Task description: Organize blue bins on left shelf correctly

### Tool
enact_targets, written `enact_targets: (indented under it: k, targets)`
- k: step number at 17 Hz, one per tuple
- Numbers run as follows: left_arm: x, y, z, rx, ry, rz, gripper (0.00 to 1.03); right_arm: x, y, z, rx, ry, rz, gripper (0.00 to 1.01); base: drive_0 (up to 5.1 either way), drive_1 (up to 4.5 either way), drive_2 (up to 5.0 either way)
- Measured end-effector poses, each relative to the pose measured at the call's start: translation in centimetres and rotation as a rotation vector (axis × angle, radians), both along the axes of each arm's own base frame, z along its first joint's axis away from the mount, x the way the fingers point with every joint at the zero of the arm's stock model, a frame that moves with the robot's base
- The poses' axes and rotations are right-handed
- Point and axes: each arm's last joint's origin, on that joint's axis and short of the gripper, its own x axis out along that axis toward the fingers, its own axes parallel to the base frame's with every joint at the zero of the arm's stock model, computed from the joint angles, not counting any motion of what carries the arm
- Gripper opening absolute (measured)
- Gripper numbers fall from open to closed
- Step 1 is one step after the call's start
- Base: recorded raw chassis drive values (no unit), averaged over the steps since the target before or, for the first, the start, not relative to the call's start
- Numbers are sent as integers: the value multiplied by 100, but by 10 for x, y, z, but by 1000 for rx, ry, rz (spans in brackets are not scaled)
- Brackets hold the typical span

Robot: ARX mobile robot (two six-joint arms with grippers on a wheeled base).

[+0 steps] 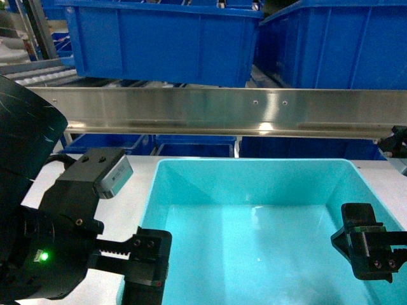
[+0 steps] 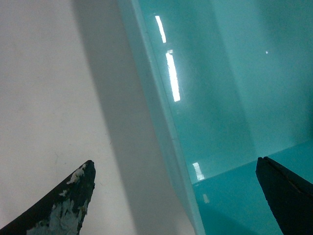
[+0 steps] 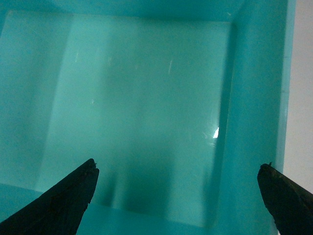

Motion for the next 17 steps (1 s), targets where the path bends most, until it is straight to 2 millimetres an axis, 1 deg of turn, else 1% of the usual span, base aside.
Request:
enact_targets:
  k: [1, 2, 5, 7, 9, 11, 12, 13, 15, 17]
  targets:
    - [-1, -3, 0, 3, 0, -8, 98, 2, 0, -4, -17, 3, -3, 98, 0, 0, 0]
    - [0, -3, 1, 3, -4, -6, 98, 2, -1, -2, -50, -24, -4, 98, 0, 0, 0]
    - [1, -1, 3, 2, -10, 1, 98, 2, -1, 16, -82, -88, 13, 98, 0, 0, 0]
    - [3, 0, 5, -1, -18, 7, 98, 10, 3, 38, -113, -172, 44, 98, 0, 0, 0]
    - [5, -3, 7, -6, -32, 1, 98, 15, 0, 41, -172, -230, 36, 98, 0, 0, 0]
    - [4, -6, 8, -6, -34, -5, 98, 19, -16, 35, -226, -230, -1, 98, 0, 0, 0]
    - [4, -6, 8, -7, -33, -5, 98, 18, -26, 26, -244, -201, -22, 98, 0, 0, 0]
    - [4, -7, 8, -7, -31, -7, 98, 12, -36, 15, -259, -149, -33, 98, 0, 0, 0]
    - [4, -7, 8, -5, -32, -3, 98, 4, -37, 6, -242, -99, -10, 98, 0, 0, 0]
    - [4, -7, 8, -2, -34, 3, 98, -9, -26, -3, -197, -36, 65, 98, 0, 0, 0]
